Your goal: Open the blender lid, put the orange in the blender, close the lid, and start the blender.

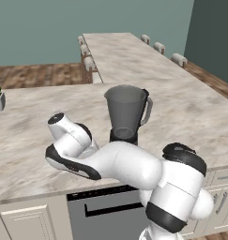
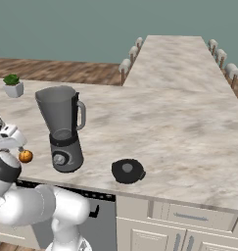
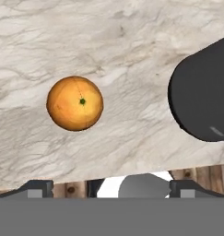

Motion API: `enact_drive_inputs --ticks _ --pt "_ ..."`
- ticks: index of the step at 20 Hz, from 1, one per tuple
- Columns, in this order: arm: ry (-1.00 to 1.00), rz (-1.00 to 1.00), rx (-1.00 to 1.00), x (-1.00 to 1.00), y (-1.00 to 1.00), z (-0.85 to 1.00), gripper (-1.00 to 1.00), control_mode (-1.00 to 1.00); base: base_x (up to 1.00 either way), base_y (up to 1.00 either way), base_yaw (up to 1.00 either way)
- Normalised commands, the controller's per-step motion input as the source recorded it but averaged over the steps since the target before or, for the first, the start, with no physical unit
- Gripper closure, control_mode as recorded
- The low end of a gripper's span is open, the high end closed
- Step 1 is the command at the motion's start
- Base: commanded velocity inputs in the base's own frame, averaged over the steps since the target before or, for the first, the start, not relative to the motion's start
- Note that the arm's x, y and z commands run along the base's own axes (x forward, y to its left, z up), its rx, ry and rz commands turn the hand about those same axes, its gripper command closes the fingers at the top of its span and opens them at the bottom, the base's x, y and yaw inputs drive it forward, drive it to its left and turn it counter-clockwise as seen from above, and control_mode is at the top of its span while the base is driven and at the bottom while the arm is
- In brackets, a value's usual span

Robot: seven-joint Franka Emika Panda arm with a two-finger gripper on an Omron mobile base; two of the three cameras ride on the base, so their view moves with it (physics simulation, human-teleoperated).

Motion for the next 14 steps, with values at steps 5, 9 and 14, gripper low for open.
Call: enact_drive_inputs --ticks 5,9,14 --pt "0.00 0.00 0.00 0.46 0.00 -0.21 -1.00 -1.00 0.00 0.00 0.00" --pt "0.00 0.00 0.00 0.28 0.04 -0.38 -1.00 -1.00 0.00 0.00 0.00" --pt "0.00 0.00 0.00 0.22 0.04 -0.29 -1.00 -1.00 0.00 0.00 0.00"
